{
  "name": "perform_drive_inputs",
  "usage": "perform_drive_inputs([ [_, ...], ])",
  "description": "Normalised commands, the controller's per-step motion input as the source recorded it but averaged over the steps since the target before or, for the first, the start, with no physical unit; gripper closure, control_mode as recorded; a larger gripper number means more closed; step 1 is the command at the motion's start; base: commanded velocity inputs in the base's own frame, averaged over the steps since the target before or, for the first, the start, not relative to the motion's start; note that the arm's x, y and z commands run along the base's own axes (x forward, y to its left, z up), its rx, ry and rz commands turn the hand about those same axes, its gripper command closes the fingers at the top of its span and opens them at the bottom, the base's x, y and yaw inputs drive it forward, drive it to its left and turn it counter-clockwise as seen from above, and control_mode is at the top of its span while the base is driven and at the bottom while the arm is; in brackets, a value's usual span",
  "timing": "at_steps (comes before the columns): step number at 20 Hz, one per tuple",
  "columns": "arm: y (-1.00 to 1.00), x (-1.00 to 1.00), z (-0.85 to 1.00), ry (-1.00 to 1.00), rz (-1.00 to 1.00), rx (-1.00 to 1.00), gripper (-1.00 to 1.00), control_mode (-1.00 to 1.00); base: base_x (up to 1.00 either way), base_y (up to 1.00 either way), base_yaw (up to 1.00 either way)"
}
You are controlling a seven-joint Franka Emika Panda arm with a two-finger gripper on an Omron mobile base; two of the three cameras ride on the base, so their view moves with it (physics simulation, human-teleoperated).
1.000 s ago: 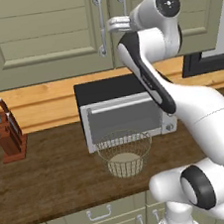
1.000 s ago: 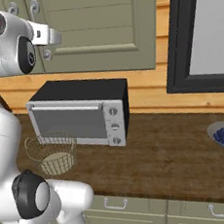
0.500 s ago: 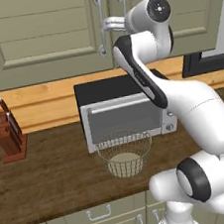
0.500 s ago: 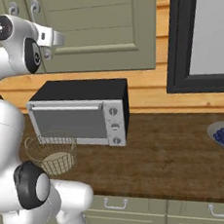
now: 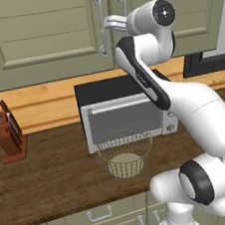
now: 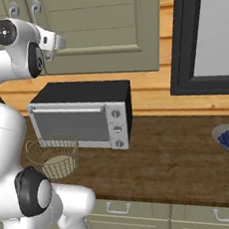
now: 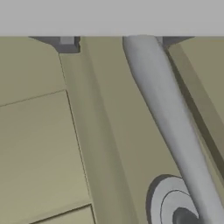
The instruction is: Open the cabinet, pick up the bread from the cabinet and place it in the basket. Then move the basket to the dining counter.
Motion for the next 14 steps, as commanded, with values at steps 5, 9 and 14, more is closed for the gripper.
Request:
perform_drive_inputs([
  [5, -0.11, -0.42, 0.09, 0.00, 0.00, 0.09, 1.00, -1.00, 0.00, 0.00, 0.00],
  [9, -0.21, -0.91, 0.35, 0.00, 0.00, 0.03, 1.00, -1.00, 0.00, 0.00, 0.00],
  [14, -0.45, -1.00, 0.41, 0.01, 0.00, 0.00, 1.00, -1.00, 0.00, 0.00, 0.00],
])
